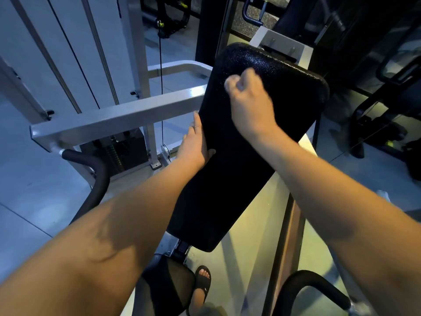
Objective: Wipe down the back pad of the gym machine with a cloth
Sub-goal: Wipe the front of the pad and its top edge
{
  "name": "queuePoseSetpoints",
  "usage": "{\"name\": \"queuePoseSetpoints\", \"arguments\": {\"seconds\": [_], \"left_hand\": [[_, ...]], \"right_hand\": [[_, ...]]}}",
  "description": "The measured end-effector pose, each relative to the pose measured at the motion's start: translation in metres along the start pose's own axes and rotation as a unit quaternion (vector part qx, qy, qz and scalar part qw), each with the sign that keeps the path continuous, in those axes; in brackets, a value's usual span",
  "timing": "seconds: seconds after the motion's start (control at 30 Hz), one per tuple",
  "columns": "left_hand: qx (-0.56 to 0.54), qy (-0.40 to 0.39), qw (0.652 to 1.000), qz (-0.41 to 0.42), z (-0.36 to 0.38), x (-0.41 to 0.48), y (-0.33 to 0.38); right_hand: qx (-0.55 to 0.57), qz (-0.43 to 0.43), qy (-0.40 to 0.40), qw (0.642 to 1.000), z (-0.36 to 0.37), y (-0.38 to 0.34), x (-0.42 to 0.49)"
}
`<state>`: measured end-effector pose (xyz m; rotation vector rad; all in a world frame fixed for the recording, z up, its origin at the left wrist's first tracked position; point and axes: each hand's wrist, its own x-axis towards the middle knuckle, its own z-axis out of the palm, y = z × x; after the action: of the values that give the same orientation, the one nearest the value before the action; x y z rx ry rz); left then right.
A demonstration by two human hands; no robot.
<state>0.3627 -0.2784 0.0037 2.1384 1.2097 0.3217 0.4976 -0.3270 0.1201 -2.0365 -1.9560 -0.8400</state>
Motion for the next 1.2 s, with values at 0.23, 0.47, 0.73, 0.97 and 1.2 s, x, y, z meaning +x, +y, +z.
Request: {"name": "queuePoseSetpoints", "arguments": {"seconds": [0.23, 0.47, 0.73, 0.97, 1.2], "left_hand": [[0.030, 0.021, 0.999, -0.007, 0.002, -0.002, 0.004], [0.022, 0.016, 1.000, -0.003, 0.000, -0.004, 0.005], [0.015, 0.018, 1.000, -0.015, 0.001, -0.004, 0.007], [0.039, 0.013, 0.999, -0.031, -0.004, -0.008, 0.013], [-0.062, 0.033, 0.997, -0.007, -0.030, -0.022, 0.016]], "right_hand": [[-0.028, -0.122, -0.152, 0.980, 0.017, -0.004, -0.044], [-0.002, -0.075, -0.138, 0.988, 0.020, -0.016, -0.064], [-0.034, -0.034, -0.099, 0.994, 0.009, 0.009, -0.050], [0.015, -0.097, -0.216, 0.971, 0.024, -0.002, -0.116], [0.267, 0.118, -0.192, 0.937, -0.019, 0.030, -0.091]]}}
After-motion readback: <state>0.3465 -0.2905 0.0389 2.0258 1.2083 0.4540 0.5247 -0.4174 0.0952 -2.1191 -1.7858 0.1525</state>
